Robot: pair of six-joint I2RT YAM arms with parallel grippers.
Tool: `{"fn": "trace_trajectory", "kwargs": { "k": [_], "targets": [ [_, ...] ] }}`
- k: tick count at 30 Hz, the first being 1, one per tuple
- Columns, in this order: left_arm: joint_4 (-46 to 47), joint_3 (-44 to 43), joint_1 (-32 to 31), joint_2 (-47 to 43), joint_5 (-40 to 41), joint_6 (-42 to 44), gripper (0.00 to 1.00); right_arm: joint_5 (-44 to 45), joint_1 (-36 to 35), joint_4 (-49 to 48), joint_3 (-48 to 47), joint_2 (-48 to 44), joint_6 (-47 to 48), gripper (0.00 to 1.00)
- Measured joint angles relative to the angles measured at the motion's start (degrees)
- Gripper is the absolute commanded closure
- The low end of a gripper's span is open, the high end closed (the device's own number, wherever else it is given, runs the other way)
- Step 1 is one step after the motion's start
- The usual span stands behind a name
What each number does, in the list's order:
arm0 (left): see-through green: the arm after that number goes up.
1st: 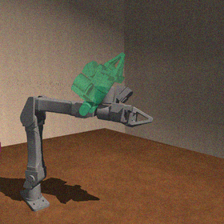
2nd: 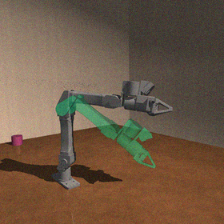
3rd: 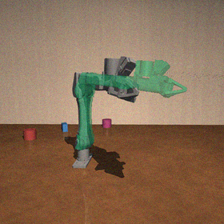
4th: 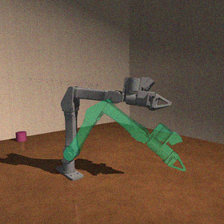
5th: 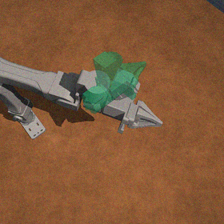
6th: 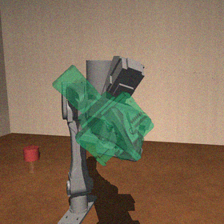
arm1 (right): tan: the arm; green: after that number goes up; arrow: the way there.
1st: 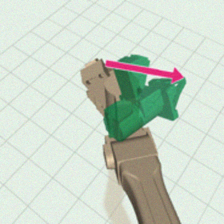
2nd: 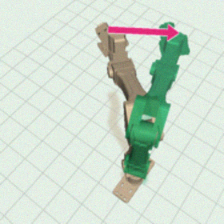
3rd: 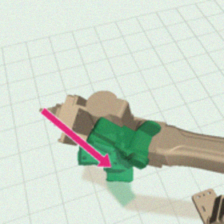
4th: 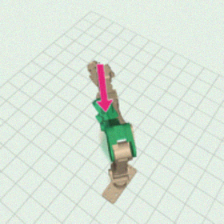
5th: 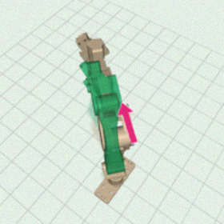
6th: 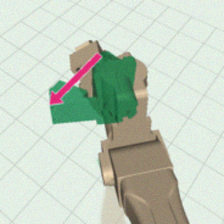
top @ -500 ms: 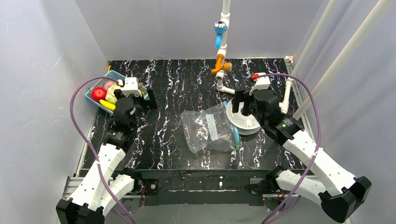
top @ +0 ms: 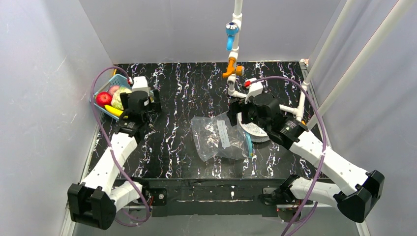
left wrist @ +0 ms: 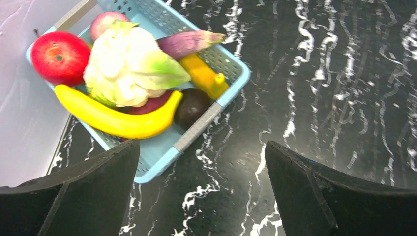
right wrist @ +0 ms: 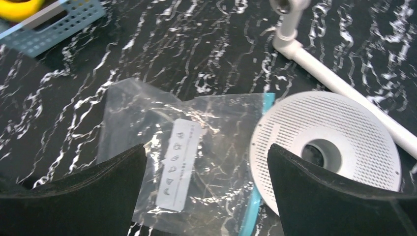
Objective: Place the food in the zip-top bag and seal the zipper
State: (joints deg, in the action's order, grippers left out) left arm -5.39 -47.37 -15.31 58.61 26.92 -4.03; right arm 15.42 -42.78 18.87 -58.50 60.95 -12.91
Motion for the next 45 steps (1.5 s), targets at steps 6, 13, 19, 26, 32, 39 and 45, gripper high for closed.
{"fn": "trace_trajectory", "kwargs": {
  "k": [6, 13, 19, 26, 32, 39, 45],
  "targets": [
    [-4.2, -6.7, 9.4, 6.4, -3.8, -3.6, 0.00, -2.0, -5.4, -0.4, -0.3, 0.3, 1.3, 0.02],
    [-10.2, -16.1, 16.9, 13.3, -8.9, -7.0, 0.00, -8.4, -6.5, 0.7, -1.0, 0.8, -1.1, 0.02],
    [-9.5, -13.0, 18.9, 13.1, -22.4, -10.4, 0.00, -11.1, -7.4, 2.5, -3.8, 6.9, -3.5, 0.02],
    [-2.2, -3.1, 12.5, 13.5, -44.0, -16.3, 0.01, -9.5, -9.1, 9.2, -7.5, 12.3, -7.5, 0.02],
    [-0.3, -5.6, -0.5, 22.9, -57.8, -18.1, 0.01, -7.7, -9.1, 11.2, -4.7, 7.5, -8.4, 0.02],
    [-5.2, -8.5, -3.8, 29.6, -62.5, -18.3, 0.23, -6.1, -9.1, 11.4, -3.7, 6.4, -10.6, 0.02],
    [-10.7, -13.5, -4.2, 33.4, -62.6, -17.0, 0.73, -6.0, -9.1, 11.6, -4.0, 7.1, -11.8, 0.02]
  ]
}}
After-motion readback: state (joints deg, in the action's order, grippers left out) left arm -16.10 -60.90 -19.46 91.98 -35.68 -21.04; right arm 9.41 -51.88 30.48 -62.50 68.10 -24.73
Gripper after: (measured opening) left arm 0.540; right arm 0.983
